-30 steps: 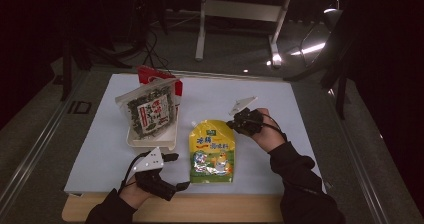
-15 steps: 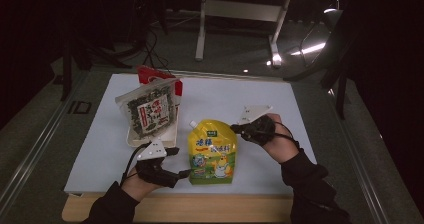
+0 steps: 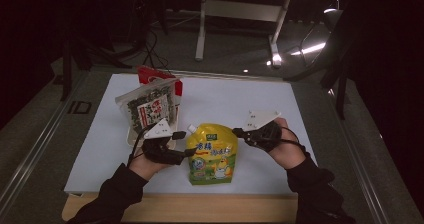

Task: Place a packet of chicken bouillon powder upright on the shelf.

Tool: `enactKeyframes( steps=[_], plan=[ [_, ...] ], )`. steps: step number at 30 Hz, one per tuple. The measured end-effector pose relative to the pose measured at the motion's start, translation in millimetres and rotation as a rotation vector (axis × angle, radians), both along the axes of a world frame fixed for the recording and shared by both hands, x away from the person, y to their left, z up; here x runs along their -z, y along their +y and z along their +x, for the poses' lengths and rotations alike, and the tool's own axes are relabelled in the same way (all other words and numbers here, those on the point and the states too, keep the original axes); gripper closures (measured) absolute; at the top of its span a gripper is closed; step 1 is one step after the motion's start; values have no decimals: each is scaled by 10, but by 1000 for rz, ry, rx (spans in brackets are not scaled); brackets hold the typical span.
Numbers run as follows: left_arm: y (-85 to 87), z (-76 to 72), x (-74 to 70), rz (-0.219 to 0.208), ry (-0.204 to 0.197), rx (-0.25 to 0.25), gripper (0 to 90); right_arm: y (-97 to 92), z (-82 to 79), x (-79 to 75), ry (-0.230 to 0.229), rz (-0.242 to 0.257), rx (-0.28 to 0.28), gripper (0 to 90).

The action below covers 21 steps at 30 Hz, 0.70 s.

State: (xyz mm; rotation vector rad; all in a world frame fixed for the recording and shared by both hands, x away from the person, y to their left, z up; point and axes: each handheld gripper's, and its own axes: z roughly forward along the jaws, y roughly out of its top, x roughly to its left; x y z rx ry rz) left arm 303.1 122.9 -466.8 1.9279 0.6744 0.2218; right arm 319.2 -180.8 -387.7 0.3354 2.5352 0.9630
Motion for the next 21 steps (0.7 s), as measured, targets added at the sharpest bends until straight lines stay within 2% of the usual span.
enactKeyframes(
  steps=[4, 6, 8, 11, 13, 16, 21],
  plan=[
    [-84, 59, 8, 4, 11, 44, 426, 4, -24, -8, 0, 3, -6, 900],
    [-113, 69, 21, -4, 3, 60, 429, -1, -32, -17, 3, 11, -8, 900],
    [-147, 68, 30, 14, -13, 80, 455, -4, -40, -24, 6, 19, -13, 900],
    [-176, 69, 31, 10, -16, 99, 559, 4, -47, -34, 7, 18, -17, 900],
    [-182, 63, 22, 18, -32, 92, 642, 10, -48, -32, 7, 13, -17, 900],
    [-139, 93, 24, -22, -2, 113, 745, -7, -43, -38, 11, 22, -18, 900],
    [-121, 92, 25, -44, 11, 147, 815, -48, -35, -41, 23, 43, -14, 900]
  ],
)
